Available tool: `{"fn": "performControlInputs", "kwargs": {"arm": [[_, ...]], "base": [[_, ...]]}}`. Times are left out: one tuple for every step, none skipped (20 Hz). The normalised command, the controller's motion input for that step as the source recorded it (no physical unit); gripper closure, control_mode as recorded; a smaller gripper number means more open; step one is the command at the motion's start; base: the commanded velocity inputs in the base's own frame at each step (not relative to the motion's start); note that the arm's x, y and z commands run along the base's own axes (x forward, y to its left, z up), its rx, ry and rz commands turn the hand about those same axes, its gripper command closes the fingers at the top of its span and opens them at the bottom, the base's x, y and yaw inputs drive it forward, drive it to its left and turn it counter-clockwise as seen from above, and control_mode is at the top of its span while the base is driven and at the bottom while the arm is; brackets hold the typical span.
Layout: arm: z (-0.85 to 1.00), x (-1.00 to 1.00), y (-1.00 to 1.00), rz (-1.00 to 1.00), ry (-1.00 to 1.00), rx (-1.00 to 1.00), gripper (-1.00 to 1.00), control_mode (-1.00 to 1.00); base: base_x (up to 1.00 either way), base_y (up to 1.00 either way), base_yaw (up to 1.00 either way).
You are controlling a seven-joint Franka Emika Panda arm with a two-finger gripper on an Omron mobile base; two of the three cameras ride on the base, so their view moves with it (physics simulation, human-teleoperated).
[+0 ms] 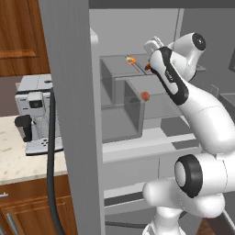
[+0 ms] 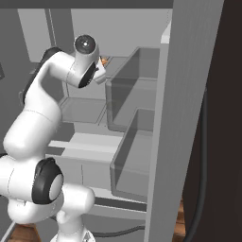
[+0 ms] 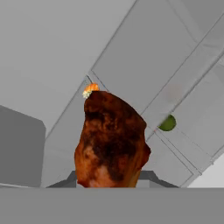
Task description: Transport the chicken drumstick and lime to the fridge. Place the chicken drumstick on the rack containing meat and place the lime on the rack containing the vegetable, ensuring meats and vegetables are on different racks.
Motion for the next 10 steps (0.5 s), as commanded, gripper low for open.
{"fn": "performControlInputs", "kwargs": {"arm": [[0.0, 0.69, 0.0, 0.02, 0.0, 0.0, 1.0, -1.0], [0.0, 0.77, 0.0, 0.02, 0.0, 0.0, 1.0, -1.0], [-0.04, 0.89, 0.0, 0.02, 0.05, 0.0, 1.0, -1.0], [-0.05, 0.86, 0.0, 0.02, 0.06, 0.0, 1.0, -1.0], [-0.04, 0.88, 0.0, 0.03, 0.08, 0.0, 1.0, -1.0], [-0.06, 0.87, 0.0, 0.02, 0.08, 0.0, 1.0, -1.0], [-0.06, 0.8, 0.0, 0.02, 0.06, 0.0, 1.0, -1.0], [-0.11, 0.69, 0.0, 0.02, 0.03, 0.0, 1.0, -1.0], [-0.04, 0.52, 0.0, 0.0, 0.0, 0.0, 1.0, -1.0], [-0.11, 0.59, 0.0, 0.0, 0.0, 0.0, 1.0, -1.0]], "base": [[0.0, 0.0, 0.0], [0.0, 0.0, 0.0], [0.0, 0.0, 0.0], [0.0, 0.0, 0.0], [0.0, 0.0, 0.0], [0.0, 0.0, 0.0], [0.0, 0.0, 0.0], [0.0, 0.0, 0.0], [0.0, 0.0, 0.0], [0.0, 0.0, 0.0]]}}
